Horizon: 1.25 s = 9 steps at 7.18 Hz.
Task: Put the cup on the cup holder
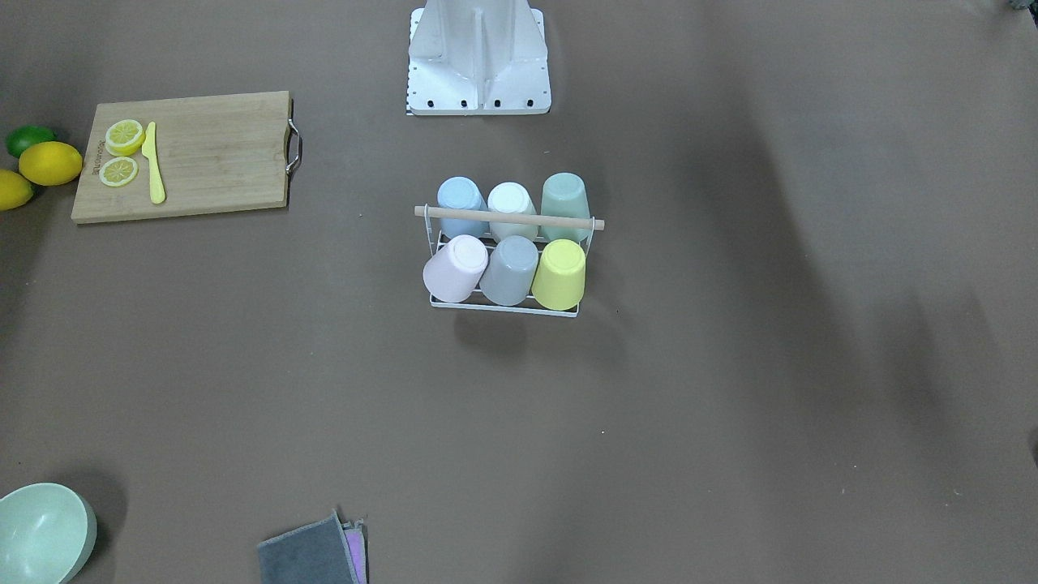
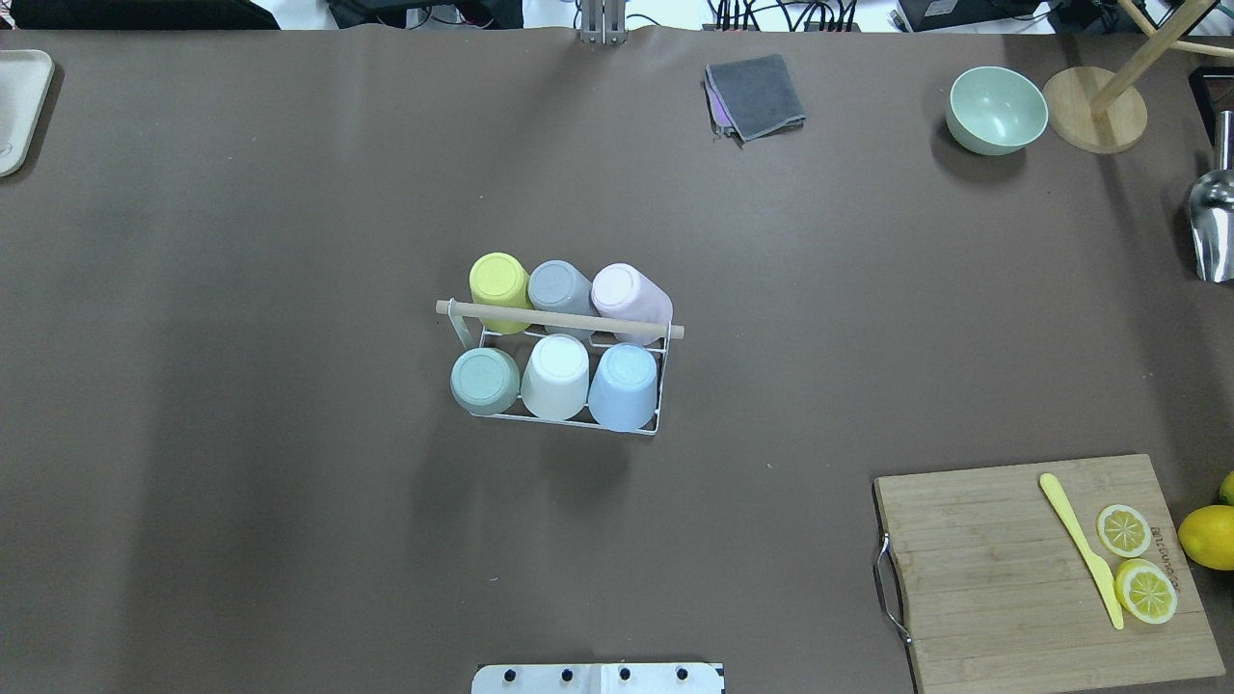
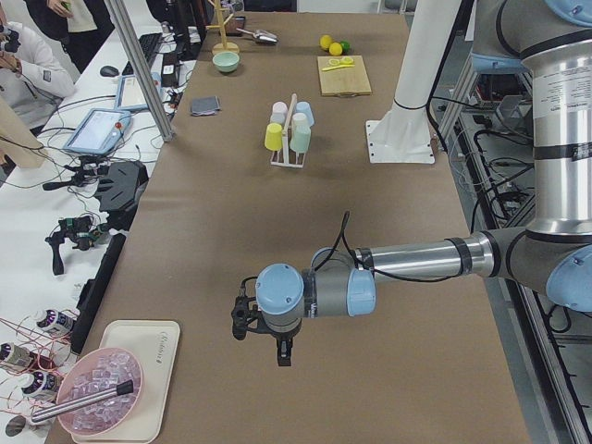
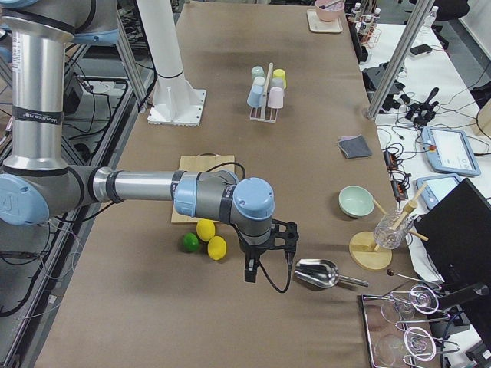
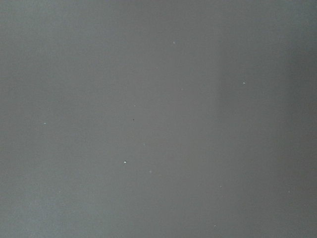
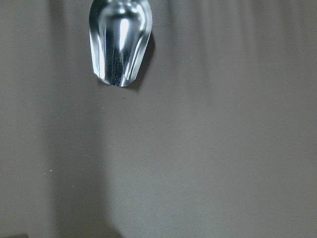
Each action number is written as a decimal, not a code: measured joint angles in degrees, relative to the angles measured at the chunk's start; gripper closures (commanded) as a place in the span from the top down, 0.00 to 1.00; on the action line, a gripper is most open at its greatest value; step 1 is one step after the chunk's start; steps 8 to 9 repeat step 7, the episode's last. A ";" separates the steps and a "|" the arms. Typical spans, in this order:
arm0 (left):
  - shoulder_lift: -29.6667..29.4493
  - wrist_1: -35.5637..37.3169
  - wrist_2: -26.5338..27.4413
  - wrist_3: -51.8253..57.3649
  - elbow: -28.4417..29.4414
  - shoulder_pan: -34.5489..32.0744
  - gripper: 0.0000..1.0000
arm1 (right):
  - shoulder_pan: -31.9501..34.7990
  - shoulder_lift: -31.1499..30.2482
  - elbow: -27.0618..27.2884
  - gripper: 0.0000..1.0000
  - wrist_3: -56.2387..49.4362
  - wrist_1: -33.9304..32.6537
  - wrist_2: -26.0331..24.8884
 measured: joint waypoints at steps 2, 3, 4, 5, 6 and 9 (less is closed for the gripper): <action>-0.04 -0.02 -0.83 -0.60 -0.51 -0.51 0.98 | 0.02 0.00 -0.02 1.00 0.00 0.00 -0.06; 0.04 0.01 0.05 -0.55 -1.05 -1.31 0.98 | 0.02 0.00 -0.04 1.00 0.00 0.00 -0.07; 0.18 0.18 0.75 -0.48 -1.47 -1.78 0.98 | 0.02 0.00 -0.04 1.00 0.00 0.00 -0.07; 0.37 0.93 1.02 -0.47 -2.24 -2.01 0.98 | 0.02 0.00 -0.04 1.00 0.00 0.00 -0.07; 0.43 2.53 1.13 -0.43 -3.35 -2.08 0.98 | 0.02 0.00 -0.04 1.00 0.00 0.00 -0.06; 0.37 4.32 1.33 -0.30 -4.25 -2.10 0.98 | 0.02 0.00 -0.04 1.00 0.00 0.00 -0.01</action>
